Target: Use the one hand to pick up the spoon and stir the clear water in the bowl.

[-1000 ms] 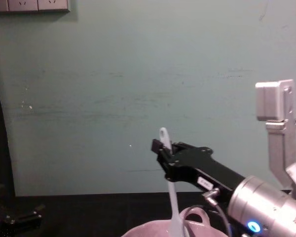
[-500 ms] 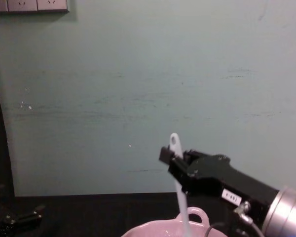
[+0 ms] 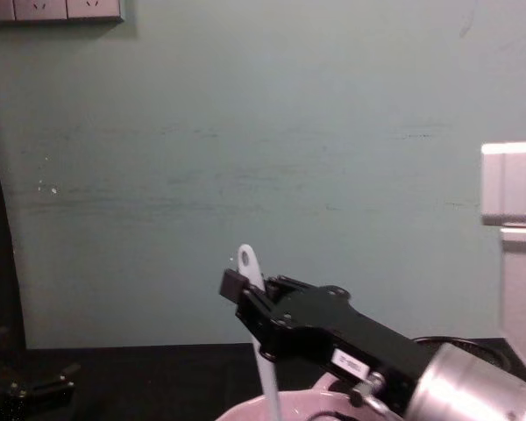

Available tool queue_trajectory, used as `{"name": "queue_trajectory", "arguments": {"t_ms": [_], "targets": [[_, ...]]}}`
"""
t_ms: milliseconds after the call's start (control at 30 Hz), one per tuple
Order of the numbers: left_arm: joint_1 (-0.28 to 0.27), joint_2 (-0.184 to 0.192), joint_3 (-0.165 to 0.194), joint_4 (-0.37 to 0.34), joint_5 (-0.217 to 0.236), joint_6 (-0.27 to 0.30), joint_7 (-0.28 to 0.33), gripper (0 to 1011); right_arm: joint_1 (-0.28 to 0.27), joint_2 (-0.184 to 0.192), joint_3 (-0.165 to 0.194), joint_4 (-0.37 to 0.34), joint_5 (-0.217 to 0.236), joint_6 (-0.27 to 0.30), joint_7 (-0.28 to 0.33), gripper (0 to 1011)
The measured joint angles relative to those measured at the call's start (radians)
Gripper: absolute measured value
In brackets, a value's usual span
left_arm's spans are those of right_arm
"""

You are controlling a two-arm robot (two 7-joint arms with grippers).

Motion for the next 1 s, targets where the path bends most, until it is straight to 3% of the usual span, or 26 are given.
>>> {"name": "queue_trajectory", "arguments": {"t_ms": [200,333,467,633,1000], "targets": [[0.0,0.0,0.0,0.0,0.0,0.0,0.0,1011,0.078,-0.056,0.007,0.147,-0.087,-0.13,-0.064,119],[0.0,0.0,0.0,0.0,0.0,0.0,0.0,1011,0.112,-0.069,0.027,0.209,-0.127,-0.166,-0.104,119],[0.0,0.0,0.0,0.0,0.0,0.0,0.0,1011,0.123,-0.065,0.051,0.229,-0.137,-0.172,-0.118,119],[0.0,0.0,0.0,0.0,0.0,0.0,0.0,1011,0.112,-0.046,0.076,0.204,-0.134,-0.149,-0.12,120],[0.0,0.0,0.0,0.0,0.0,0.0,0.0,1011,0.041,0.036,0.101,0.035,-0.095,0.001,-0.083,120]]}}
